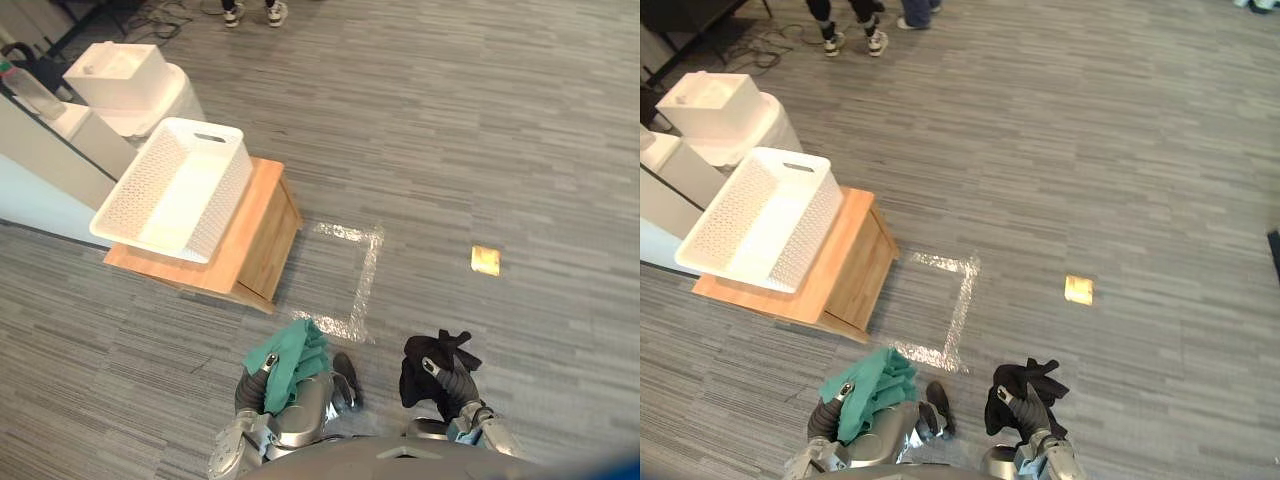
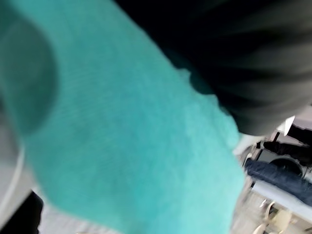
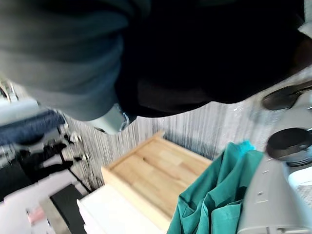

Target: Tidy the bed and pick cloth on bed and put in laundry

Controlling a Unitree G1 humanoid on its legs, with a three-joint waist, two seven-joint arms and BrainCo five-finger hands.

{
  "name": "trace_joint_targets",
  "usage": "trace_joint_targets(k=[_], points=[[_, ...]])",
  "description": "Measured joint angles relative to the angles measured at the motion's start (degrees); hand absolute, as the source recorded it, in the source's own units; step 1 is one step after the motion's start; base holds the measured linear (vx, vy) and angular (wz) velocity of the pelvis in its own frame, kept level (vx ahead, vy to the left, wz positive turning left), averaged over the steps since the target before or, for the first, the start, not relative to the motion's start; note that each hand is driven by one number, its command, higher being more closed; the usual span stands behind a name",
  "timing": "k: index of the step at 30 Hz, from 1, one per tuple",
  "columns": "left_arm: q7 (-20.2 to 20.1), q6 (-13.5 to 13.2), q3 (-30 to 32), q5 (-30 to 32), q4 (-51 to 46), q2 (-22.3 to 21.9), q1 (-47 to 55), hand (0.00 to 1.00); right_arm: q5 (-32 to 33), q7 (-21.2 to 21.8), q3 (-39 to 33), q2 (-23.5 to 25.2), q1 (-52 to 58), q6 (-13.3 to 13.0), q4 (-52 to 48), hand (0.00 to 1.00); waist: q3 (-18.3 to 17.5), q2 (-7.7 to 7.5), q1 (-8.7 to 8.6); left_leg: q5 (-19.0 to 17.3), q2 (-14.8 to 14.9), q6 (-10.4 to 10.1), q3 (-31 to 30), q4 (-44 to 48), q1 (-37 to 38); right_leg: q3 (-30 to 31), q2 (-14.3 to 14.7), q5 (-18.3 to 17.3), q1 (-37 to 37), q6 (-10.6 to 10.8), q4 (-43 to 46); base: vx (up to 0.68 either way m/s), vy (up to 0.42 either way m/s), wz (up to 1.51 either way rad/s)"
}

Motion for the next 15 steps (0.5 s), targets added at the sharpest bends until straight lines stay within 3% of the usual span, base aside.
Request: trace_joint_targets(k=[2,3,5,6,9,10,13,15], points=[[0.9,0.0,-0.7,1.4,-0.1,1.2,-0.2,1.00,0.0,-0.5,1.5,0.1,0.2,0.3,-1.3,1.00,0.3,-1.16,-1.21,-0.8,-2.2,0.5,-4.0,-1.5,4.5,3.0,-2.5,0.1,-6.4,-0.1,15.5,0.39,0.082,1.09],[2.1,0.0,-1.5,1.7,-0.2,1.3,0.1,1.00,-0.1,-0.6,2.2,0.1,0.8,0.6,-1.7,1.00,0.3,-0.69,-2.22,-0.8,-2.4,0.4,-7.0,-3.2,7.6,3.7,-1.9,-0.5,-9.4,-0.5,18.9,0.40,0.039,1.22],[2.9,0.0,-2.0,1.6,-0.3,1.5,0.4,1.00,-0.5,-0.5,2.8,0.1,2.1,0.5,-3.1,1.00,0.7,0.04,-2.34,-0.8,-2.4,0.3,-9.8,-5.2,11.0,5.3,-0.3,-2.1,-13.6,-0.6,18.8,0.32,-0.007,0.99],[3.9,0.0,-2.3,1.5,-0.4,1.5,0.6,1.00,-1.0,0.1,3.4,0.1,2.8,0.3,-3.4,1.00,0.6,-0.12,-2.81,-0.8,-2.5,0.2,-13.2,-6.6,13.4,6.5,1.0,-3.9,-17.5,-1.0,15.1,0.30,-0.056,1.06],[4.5,0.0,-2.5,1.5,-0.4,1.6,0.5,1.00,-1.1,1.6,3.4,0.0,2.8,-1.0,-3.3,1.00,0.6,-0.22,-3.54,-1.0,-1.8,-0.5,-19.0,-7.2,15.2,8.2,4.2,-4.3,-20.3,-1.0,0.2,0.24,-0.099,1.24],[4.5,0.0,-2.5,1.5,-0.2,1.3,0.5,1.00,-1.0,2.3,3.4,0.0,2.8,-2.1,-2.8,1.00,0.6,-0.26,-3.59,-1.5,-1.2,-1.1,-23.4,-7.2,15.9,11.8,7.2,-2.6,-20.6,-1.0,-11.4,0.32,-0.195,1.39],[4.4,-0.3,-2.3,1.6,0.1,1.4,1.1,1.00,-0.9,3.0,4.7,0.1,2.7,-3.6,-1.8,1.00,0.4,-0.26,-3.24,-3.8,0.5,-2.7,-31.4,-6.5,16.5,19.4,10.3,4.1,-20.4,-0.4,-28.1,0.33,-0.260,1.44],[4.4,-1.3,-2.0,1.6,0.1,1.4,2.5,1.00,-0.9,3.1,6.5,0.3,2.7,-4.2,-1.1,1.00,-0.4,-1.07,-2.67,-6.6,1.0,-4.8,-33.9,-4.4,16.6,20.3,10.4,6.3,-20.2,-1.0,-30.9,0.36,-0.322,0.93]])
